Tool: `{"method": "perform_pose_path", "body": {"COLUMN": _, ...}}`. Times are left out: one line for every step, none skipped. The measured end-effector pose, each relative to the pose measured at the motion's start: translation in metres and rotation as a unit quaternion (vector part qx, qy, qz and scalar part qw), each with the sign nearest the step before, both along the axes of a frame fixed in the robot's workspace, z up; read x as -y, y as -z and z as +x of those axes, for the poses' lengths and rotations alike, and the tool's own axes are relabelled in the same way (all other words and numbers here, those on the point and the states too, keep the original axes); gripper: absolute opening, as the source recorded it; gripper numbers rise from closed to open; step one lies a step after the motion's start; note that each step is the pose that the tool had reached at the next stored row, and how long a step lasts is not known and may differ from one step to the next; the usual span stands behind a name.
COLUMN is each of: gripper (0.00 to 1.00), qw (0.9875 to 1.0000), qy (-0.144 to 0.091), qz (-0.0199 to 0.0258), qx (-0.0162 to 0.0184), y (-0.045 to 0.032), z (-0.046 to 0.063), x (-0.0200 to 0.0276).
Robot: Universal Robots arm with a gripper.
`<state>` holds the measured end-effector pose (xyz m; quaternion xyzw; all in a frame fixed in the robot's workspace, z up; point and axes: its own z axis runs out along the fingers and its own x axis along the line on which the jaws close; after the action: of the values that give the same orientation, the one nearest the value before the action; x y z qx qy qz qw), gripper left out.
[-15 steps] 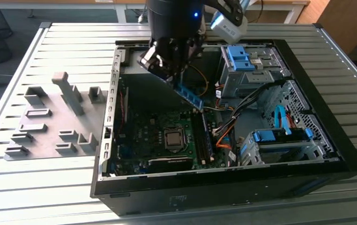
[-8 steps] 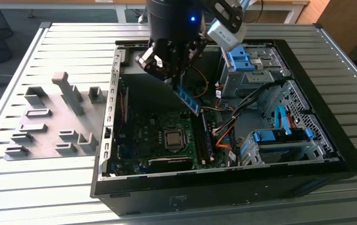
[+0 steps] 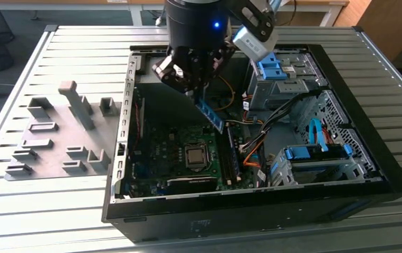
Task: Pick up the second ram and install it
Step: 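Insert the second ram into the second slot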
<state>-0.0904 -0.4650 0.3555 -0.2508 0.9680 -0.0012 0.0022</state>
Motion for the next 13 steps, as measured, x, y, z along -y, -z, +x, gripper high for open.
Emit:
{"method": "perform_pose_path", "body": {"gripper": 0.14, "qw": 1.0000, "qy": 0.007, "qz": -0.0005, "qx": 0.0000, "y": 0.0003, "z": 0.0000, "x": 0.0001}}
{"method": "perform_pose_path", "body": {"gripper": 0.14, "qw": 0.9999, "qy": 0.014, "qz": -0.0011, "qx": 0.0001, "y": 0.0008, "z": 0.0001, "x": 0.0001}}
{"method": "perform_pose_path", "body": {"gripper": 0.14, "qw": 0.9998, "qy": 0.022, "qz": -0.0016, "qx": 0.0001, "y": 0.0012, "z": 0.0001, "x": 0.0001}}
{"method": "perform_pose_path", "body": {"gripper": 0.14, "qw": 0.9995, "qy": 0.030, "qz": -0.0022, "qx": 0.0002, "y": 0.0017, "z": 0.0001, "x": 0.0001}}
{"method": "perform_pose_path", "body": {"gripper": 0.14, "qw": 0.9993, "qy": 0.038, "qz": -0.0027, "qx": 0.0002, "y": 0.0021, "z": 0.0001, "x": 0.0001}}
{"method": "perform_pose_path", "body": {"gripper": 0.14, "qw": 0.9989, "qy": 0.046, "qz": -0.0031, "qx": 0.0002, "y": 0.0026, "z": 0.0000, "x": 0.0001}}
{"method": "perform_pose_path", "body": {"gripper": 0.14, "qw": 0.9985, "qy": 0.054, "qz": -0.0036, "qx": 0.0003, "y": 0.0031, "z": 0.0000, "x": 0.0001}}
{"method": "perform_pose_path", "body": {"gripper": 0.14, "qw": 0.9981, "qy": 0.062, "qz": -0.0040, "qx": 0.0003, "y": 0.0035, "z": 0.0000, "x": 0.0001}}
{"method": "perform_pose_path", "body": {"gripper": 0.14, "qw": 0.9975, "qy": 0.070, "qz": -0.0043, "qx": 0.0002, "y": 0.0040, "z": 0.0000, "x": 0.0001}}
{"method": "perform_pose_path", "body": {"gripper": 0.14, "qw": 0.9969, "qy": 0.078, "qz": -0.0047, "qx": 0.0002, "y": 0.0045, "z": 0.0000, "x": 0.0001}}
{"method": "perform_pose_path", "body": {"gripper": 0.14, "qw": 0.9963, "qy": 0.085, "qz": -0.0049, "qx": 0.0002, "y": 0.0048, "z": 0.0000, "x": 0.0001}}
{"method": "perform_pose_path", "body": {"gripper": 0.14, "qw": 0.9962, "qy": 0.087, "qz": -0.0049, "qx": 0.0002, "y": 0.0048, "z": 0.0000, "x": 0.0001}}
{"method": "perform_pose_path", "body": {"gripper": 0.14, "qw": 0.9962, "qy": 0.087, "qz": -0.0049, "qx": 0.0002, "y": 0.0048, "z": 0.0000, "x": 0.0001}}
